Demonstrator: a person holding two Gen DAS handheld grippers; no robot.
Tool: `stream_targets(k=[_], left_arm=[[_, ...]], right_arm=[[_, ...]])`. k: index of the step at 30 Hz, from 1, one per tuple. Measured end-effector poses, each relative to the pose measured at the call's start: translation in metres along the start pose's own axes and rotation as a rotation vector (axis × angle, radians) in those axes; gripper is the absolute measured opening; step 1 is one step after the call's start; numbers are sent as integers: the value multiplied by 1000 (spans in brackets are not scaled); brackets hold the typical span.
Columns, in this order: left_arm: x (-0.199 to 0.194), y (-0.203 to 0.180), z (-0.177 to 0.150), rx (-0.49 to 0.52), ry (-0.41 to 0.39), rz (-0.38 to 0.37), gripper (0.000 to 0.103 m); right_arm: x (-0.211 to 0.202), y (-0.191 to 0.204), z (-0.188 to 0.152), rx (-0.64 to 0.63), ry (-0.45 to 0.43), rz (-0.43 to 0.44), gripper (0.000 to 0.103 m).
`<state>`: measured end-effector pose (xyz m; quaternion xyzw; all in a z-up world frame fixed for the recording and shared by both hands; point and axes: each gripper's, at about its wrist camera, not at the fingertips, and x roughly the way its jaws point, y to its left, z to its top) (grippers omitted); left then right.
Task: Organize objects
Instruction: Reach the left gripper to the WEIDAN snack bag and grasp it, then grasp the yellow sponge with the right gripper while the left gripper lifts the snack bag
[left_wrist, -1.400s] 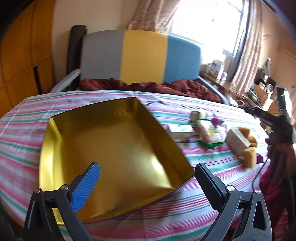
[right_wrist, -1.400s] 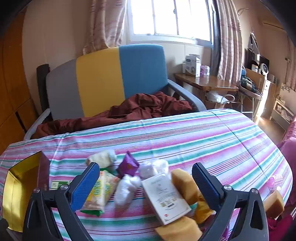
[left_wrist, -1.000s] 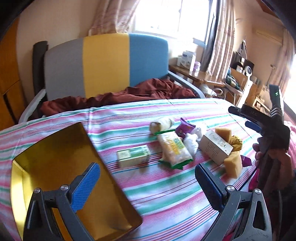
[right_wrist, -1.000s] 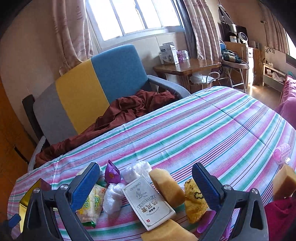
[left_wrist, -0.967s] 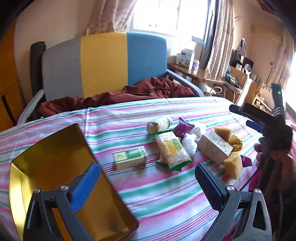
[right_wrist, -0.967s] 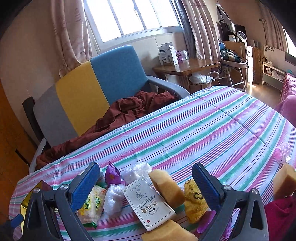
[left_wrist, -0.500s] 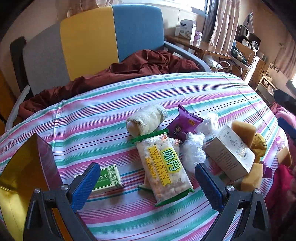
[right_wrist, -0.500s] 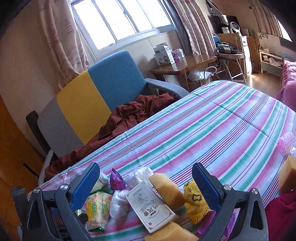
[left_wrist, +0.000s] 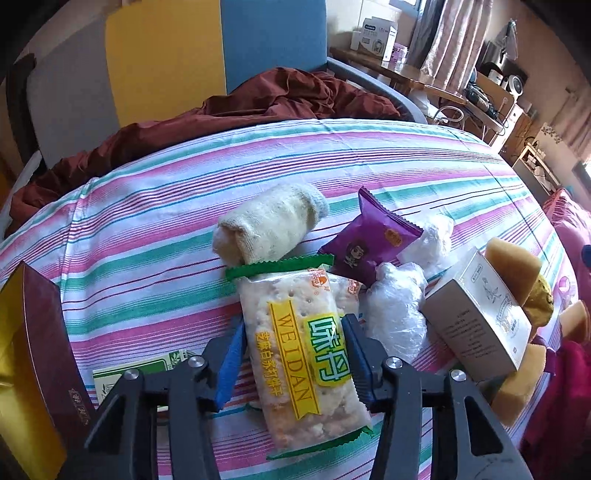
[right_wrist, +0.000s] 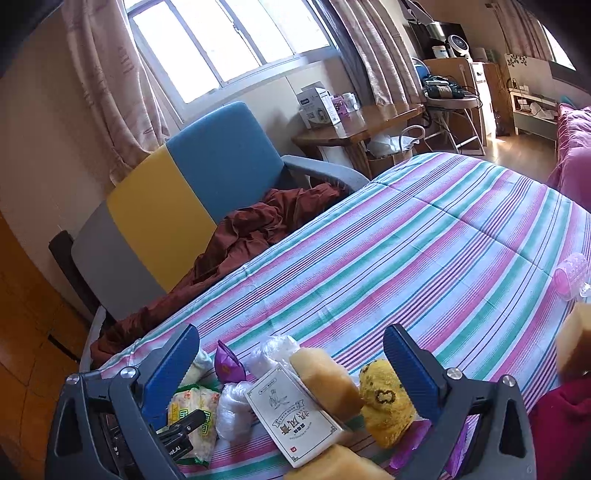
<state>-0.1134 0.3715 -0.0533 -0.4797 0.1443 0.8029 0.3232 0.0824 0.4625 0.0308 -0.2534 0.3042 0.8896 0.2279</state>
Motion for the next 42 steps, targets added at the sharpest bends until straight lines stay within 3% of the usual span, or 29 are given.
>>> stream_targets(k=[5, 9, 14, 16, 19, 25, 31, 37, 42], left_arm=[[-34, -6, -25, 31, -74, -48, 50], [-60, -22, -70, 129, -83, -77, 50], [-64, -38, -128, 242, -44, -70, 50], [-55, -38, -138, 245, -18, -73, 50], [-55, -38, -144, 248, -57, -68, 50], [-55, -31, -142, 215, -66, -100, 50], [-53, -25, -142, 199, -87, -116, 50], [-53, -22, -143, 192, -99, -131, 50], [-53, -20, -143, 185, -104, -141, 50]], right_arm=[[4, -4, 0, 10, 7, -24, 102], [6, -9, 1, 27, 19, -35, 102], [6, -11, 0, 35, 24, -49, 102], [8, -12, -1, 39, 36, -54, 102], [10, -13, -5, 45, 70, -53, 98], [2, -9, -12, -21, 208, -35, 92], [5, -7, -27, -92, 463, -6, 84], [27, 21, -62, -341, 632, -138, 84], [45, 31, -76, -489, 674, -274, 83]])
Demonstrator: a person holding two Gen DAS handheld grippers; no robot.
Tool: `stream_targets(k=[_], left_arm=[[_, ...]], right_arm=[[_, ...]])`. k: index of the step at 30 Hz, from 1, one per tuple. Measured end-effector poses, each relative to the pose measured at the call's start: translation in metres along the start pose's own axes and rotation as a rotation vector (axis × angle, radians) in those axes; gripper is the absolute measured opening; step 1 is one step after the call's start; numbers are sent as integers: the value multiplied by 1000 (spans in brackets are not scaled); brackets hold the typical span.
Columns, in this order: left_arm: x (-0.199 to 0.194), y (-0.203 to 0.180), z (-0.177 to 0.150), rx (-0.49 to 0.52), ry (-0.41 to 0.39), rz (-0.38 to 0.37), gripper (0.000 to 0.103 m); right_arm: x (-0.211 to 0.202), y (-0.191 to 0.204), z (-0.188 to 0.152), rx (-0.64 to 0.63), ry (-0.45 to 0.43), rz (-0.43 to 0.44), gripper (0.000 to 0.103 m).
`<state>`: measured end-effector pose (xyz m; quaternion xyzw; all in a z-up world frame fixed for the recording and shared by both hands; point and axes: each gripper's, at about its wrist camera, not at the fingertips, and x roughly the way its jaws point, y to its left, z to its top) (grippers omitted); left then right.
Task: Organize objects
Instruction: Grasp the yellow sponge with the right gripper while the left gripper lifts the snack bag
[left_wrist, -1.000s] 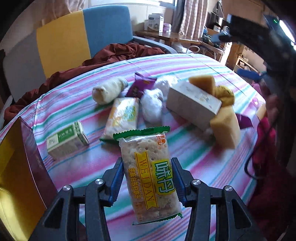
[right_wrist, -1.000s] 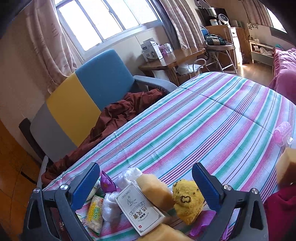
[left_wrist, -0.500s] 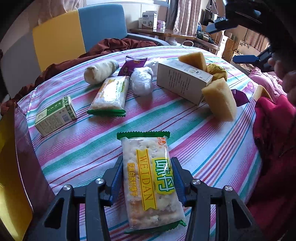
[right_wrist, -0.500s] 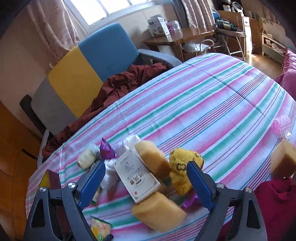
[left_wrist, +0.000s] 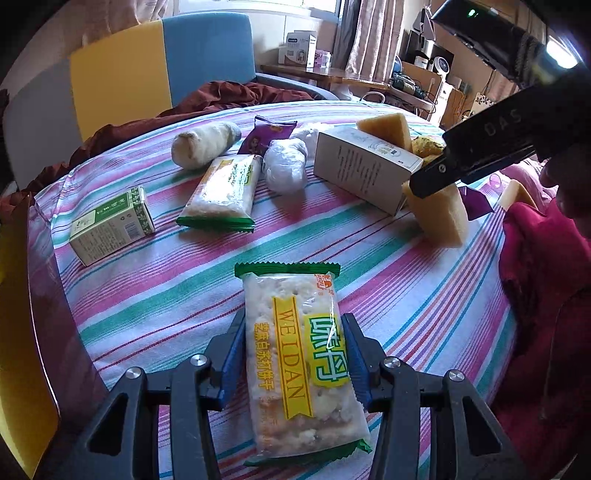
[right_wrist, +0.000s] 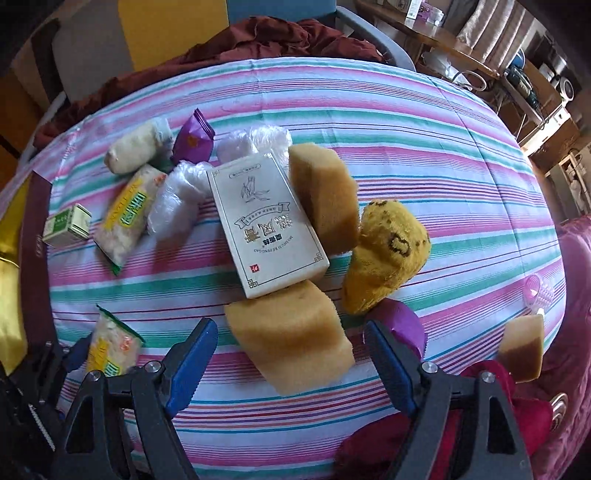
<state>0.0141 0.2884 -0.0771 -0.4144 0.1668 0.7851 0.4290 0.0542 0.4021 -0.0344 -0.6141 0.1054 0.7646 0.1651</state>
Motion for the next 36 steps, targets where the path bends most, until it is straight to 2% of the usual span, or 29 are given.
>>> stream_targets(k=[2, 4, 7, 10, 14, 18, 24, 27, 30, 33, 36], left_arm=[[-1, 1, -1, -1, -3, -2, 50], [-1, 2, -1, 0, -5, -1, 50], [-1, 3, -2, 2, -11, -2, 50], [-2, 4, -4, 2, -17, -2, 49], [-7, 4, -9, 7, -28, -2, 49], [-11, 8, -13, 0, -33, -1, 49], [-23, 8, -18, -17, -37, 1, 49], [-45, 5, -21, 2, -71, -6, 49], [-76, 11, -17, -3, -136, -7, 49], [-106, 35, -14, -81, -188, 6, 49], [-127, 72, -6, -188, -215, 80, 49]], right_arm=[[9, 3, 0, -20, 25, -22, 82], [18, 6, -3, -39, 44, -40, 63], [17, 11, -10, -62, 27, -52, 59], [13, 17, -16, -82, 24, -10, 58], [2, 33, -19, -131, -15, 96, 58], [-3, 48, -12, -142, -87, 129, 58], [16, 77, -4, -166, -118, 169, 58], [17, 79, -4, -161, -159, 173, 55], [18, 77, -6, -157, -177, 179, 54], [17, 81, -6, -177, -191, 161, 53], [18, 88, -5, -202, -198, 138, 53]])
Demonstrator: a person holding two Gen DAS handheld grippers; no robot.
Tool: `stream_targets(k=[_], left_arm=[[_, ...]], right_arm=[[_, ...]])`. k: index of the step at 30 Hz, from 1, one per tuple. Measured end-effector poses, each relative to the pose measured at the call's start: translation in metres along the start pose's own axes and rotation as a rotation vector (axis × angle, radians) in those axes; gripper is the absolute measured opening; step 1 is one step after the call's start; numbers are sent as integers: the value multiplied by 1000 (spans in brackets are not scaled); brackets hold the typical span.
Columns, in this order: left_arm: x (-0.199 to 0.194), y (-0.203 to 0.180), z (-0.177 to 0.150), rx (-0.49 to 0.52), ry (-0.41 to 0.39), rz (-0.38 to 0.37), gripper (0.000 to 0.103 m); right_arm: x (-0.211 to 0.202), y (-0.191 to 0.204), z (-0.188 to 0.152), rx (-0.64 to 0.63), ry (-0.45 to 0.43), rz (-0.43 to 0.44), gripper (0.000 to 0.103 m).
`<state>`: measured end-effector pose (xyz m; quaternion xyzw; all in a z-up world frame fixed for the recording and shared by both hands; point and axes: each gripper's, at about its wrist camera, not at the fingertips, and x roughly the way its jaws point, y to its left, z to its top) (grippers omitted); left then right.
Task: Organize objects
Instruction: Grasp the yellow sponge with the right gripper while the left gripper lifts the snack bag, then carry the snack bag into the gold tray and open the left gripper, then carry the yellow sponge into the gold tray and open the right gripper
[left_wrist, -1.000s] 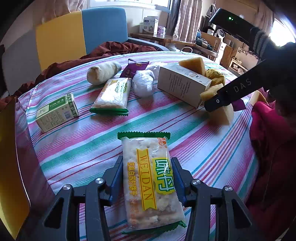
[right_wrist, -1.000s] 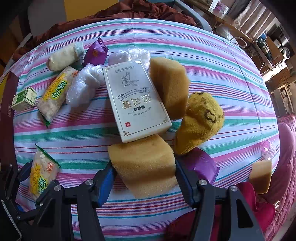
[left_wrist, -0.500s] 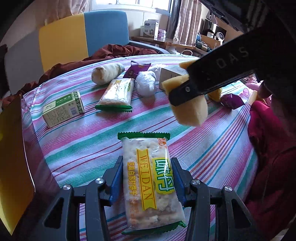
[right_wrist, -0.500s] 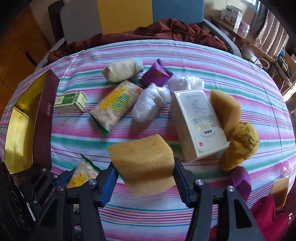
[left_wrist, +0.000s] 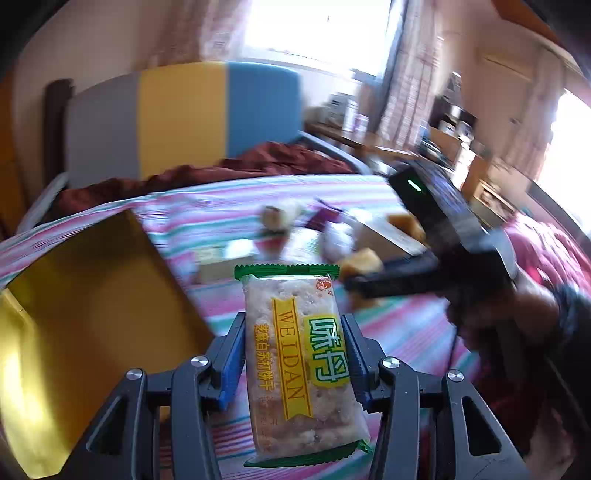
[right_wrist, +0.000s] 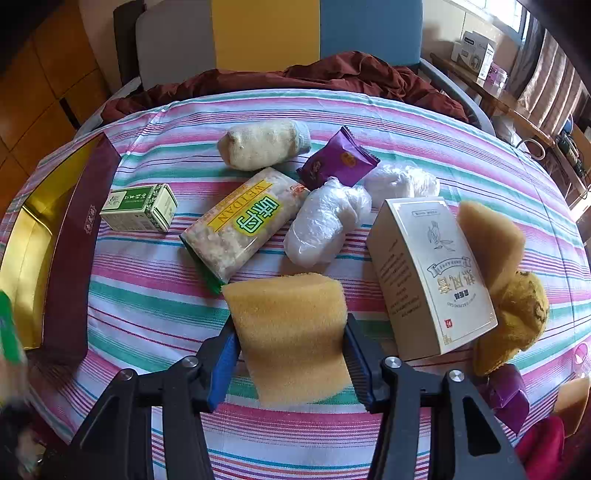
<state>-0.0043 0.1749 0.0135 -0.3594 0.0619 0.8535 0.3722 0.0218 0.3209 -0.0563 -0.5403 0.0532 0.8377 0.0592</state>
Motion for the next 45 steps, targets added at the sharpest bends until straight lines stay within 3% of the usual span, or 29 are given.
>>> stream_targets(k=[4, 9, 17, 21, 26, 34, 45], left_arm=[[-12, 61, 14, -134, -16, 130, 49], [0, 137, 13, -273, 63, 289, 49], [18, 231, 9, -492, 193, 380, 49], [35, 263, 7, -532, 245, 424, 49], [51, 281, 8, -522, 273, 493, 50], [46, 287, 13, -478, 237, 535, 55], [-28, 220, -7, -430, 54, 517, 65]], right_arm=[[0, 1, 0, -5, -1, -5, 53], [-4, 0, -3, -13, -3, -13, 53], [-4, -2, -3, -20, -2, -20, 53], [-3, -2, -3, -21, -2, -21, 53], [-2, -1, -4, -31, -1, -27, 54], [-2, 1, -4, -38, 0, -38, 54], [-3, 5, -5, -60, 0, -63, 54]])
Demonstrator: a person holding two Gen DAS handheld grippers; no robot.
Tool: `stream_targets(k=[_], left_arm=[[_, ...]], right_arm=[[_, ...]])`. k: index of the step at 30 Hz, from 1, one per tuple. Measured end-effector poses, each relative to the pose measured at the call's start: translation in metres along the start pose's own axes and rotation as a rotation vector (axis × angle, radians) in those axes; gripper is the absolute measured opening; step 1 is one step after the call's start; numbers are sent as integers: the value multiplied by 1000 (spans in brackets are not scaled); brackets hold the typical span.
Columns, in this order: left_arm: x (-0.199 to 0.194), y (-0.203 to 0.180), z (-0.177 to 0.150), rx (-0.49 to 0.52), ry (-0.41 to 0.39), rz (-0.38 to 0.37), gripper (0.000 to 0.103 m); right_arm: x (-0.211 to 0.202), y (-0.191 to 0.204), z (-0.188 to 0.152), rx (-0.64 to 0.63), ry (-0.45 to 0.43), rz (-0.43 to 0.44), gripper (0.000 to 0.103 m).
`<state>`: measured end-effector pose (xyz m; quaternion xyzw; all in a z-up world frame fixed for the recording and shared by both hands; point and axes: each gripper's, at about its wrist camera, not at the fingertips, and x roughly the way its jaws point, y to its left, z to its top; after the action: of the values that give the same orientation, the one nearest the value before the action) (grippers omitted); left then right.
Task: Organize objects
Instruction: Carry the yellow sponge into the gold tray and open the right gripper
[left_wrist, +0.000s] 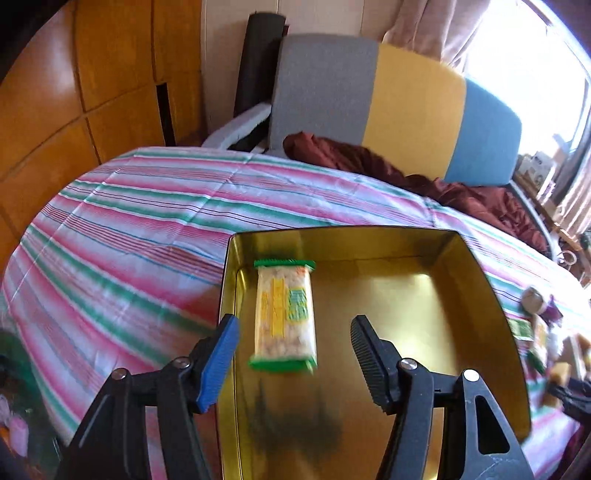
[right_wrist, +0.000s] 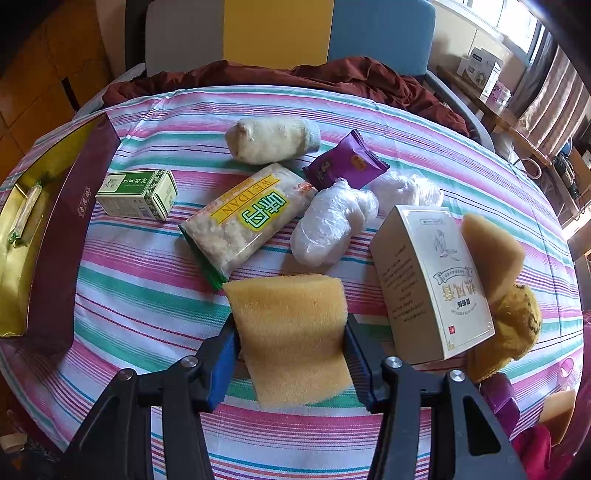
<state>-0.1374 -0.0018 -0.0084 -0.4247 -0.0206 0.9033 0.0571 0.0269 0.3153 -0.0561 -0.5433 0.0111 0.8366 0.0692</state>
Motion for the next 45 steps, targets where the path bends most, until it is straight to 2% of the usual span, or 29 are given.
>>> stream_targets(k=[6, 11, 25, 31, 36, 39, 41, 45], left_arm=[[-46, -11, -31, -1, -86, -18, 70], [-64, -18, -52, 2, -119, -27, 73], [-78, -14, -89, -25, -98, -72, 74], [-84, 4, -94, -63, -108, -49, 74], [-84, 19, -96, -105, -107, -31, 74], [-85, 29, -94, -133, -114, -22, 75], [-87, 34, -93, -142, -123, -14, 76], [-90, 47, -91, -161, -142, 6, 78]], right_arm=[[-2, 2, 0, 0, -7, -10, 54], [-6, 1, -2, 26, -11, -3, 54], [-7, 1, -1, 68, -15, -24, 53], [-29, 16, 4, 98, -75, 43, 53], [-52, 53, 18, 53, -120, 130, 53], [-71, 88, 29, -8, -169, 197, 54], [-81, 116, 36, -59, -186, 282, 54], [-80, 179, 44, -169, -164, 411, 55]])
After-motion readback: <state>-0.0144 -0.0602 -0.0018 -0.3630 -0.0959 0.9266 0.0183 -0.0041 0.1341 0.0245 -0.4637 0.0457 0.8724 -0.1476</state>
